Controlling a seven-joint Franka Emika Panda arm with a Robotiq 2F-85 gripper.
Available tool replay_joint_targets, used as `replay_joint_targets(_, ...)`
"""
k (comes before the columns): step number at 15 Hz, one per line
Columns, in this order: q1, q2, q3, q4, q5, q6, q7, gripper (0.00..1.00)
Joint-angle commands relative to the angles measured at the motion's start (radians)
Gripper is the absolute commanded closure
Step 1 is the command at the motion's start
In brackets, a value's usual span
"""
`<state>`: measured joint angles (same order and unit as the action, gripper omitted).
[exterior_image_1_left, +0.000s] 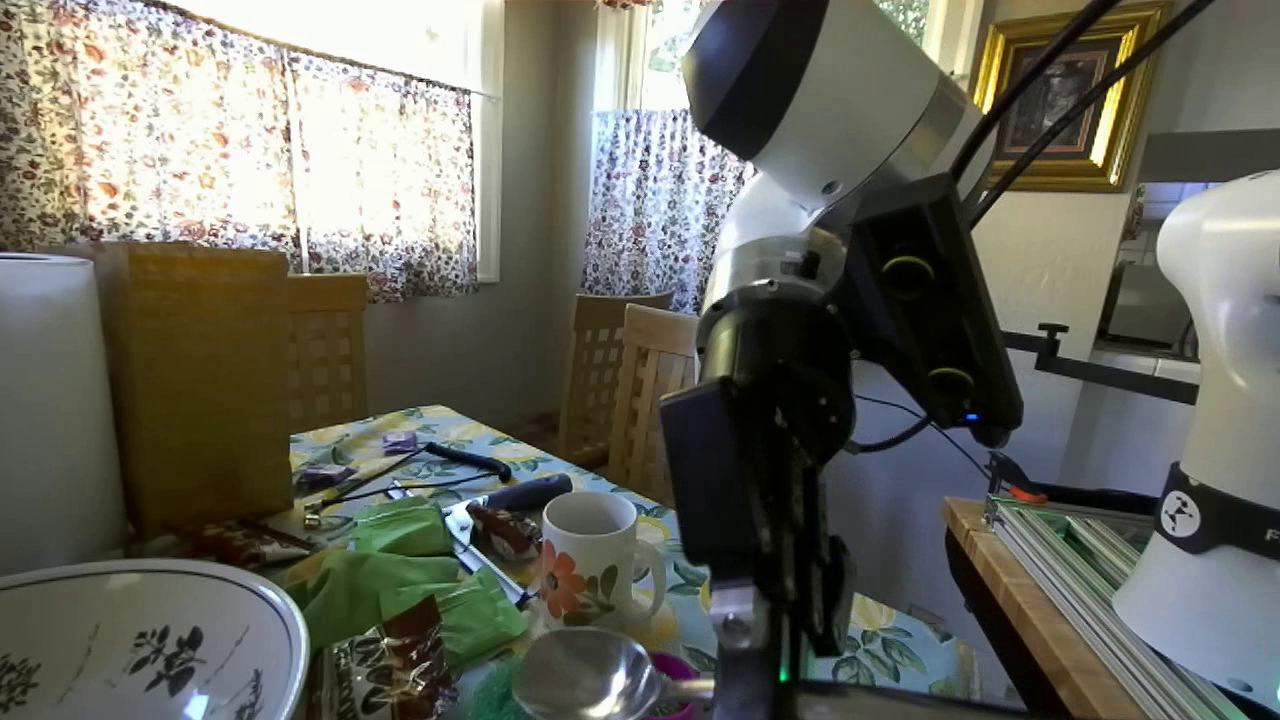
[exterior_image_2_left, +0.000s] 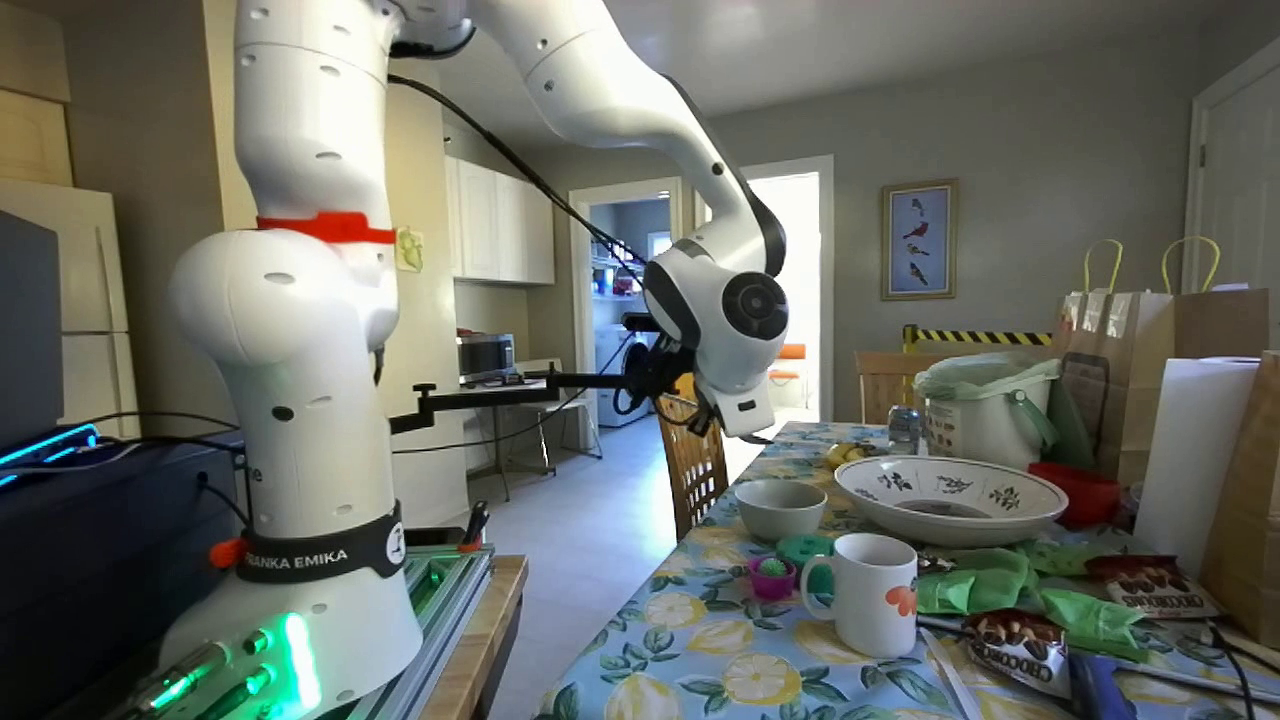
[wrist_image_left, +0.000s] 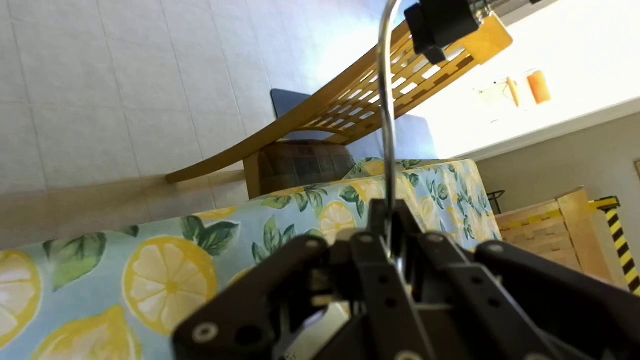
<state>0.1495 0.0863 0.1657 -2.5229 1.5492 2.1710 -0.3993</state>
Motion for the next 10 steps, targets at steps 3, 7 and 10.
replay_joint_targets(3,0.003,0.164,-0.022,0.132,0.01,-0.016,-0.034,0.98)
replay_joint_targets(7,0.003,0.22,-0.028,0.183,0.006,-0.047,-0.041,0.98)
replay_joint_targets(10,0.003,0.253,-0.03,0.206,0.01,-0.076,-0.052,0.98)
